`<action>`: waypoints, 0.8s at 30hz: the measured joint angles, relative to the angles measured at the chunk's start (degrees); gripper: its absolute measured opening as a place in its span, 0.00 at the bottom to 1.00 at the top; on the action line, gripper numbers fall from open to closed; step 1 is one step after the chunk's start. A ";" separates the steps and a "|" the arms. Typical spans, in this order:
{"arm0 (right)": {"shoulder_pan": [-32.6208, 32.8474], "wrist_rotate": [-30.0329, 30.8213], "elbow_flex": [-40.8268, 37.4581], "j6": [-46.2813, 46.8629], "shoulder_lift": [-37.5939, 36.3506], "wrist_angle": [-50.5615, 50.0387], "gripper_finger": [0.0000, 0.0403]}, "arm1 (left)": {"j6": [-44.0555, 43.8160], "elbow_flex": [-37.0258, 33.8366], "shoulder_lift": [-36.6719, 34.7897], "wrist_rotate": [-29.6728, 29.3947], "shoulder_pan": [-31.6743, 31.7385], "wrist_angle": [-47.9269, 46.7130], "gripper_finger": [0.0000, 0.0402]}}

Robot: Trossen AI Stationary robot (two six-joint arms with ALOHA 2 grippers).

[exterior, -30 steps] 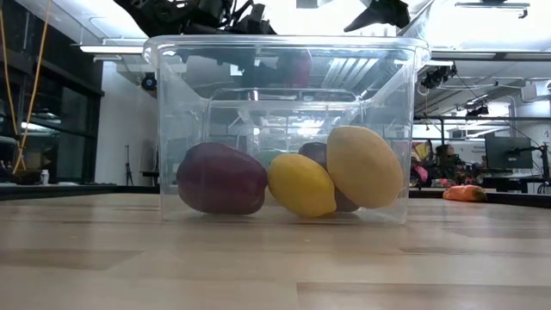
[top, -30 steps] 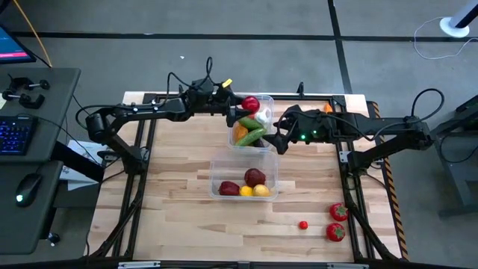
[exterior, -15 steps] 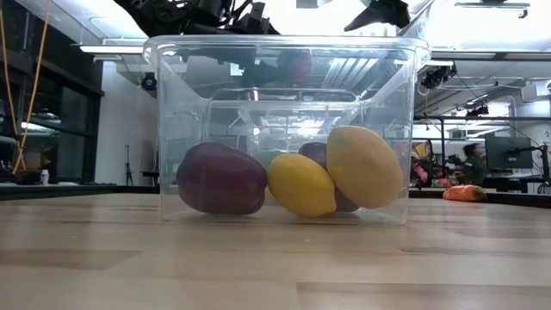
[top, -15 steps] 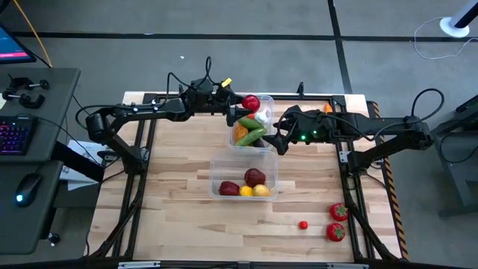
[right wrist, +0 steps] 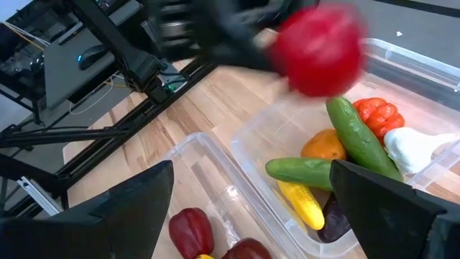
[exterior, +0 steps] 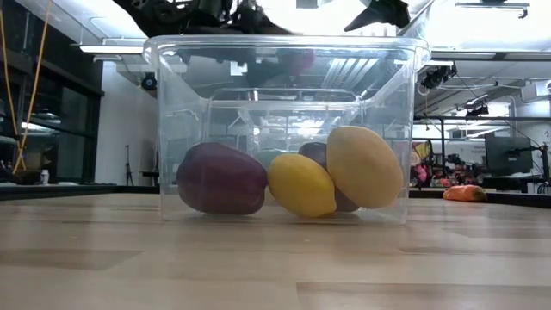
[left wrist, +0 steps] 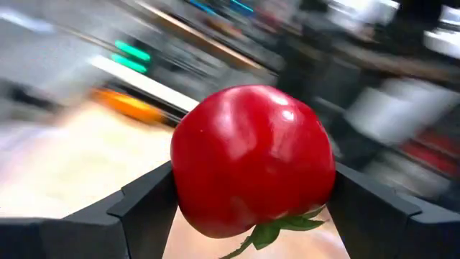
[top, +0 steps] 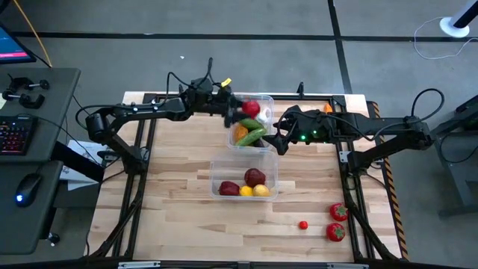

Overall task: Sort produce into baskets
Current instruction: Put the red tomato into the bottom transparent bin

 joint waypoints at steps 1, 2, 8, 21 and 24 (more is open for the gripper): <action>0.00 -0.03 0.00 0.00 0.00 -0.02 0.91 | -0.61 0.00 -0.01 6.83 -0.12 -0.78 0.76; 0.00 -0.24 0.00 -0.01 0.00 -0.08 0.91 | -0.67 0.00 -0.06 13.85 -0.57 -2.07 0.76; 0.00 -1.78 0.00 -3.54 0.00 -2.16 0.91 | 5.35 -0.58 -1.76 31.37 -7.61 -19.02 0.76; 0.00 -1.77 0.00 -4.96 0.00 -5.20 0.91 | 18.55 -0.59 -3.23 5.75 -19.29 -35.40 0.76; 0.00 -1.76 0.00 -4.96 0.00 -5.65 0.91 | 17.11 -0.50 -3.26 4.56 -19.12 -34.02 0.77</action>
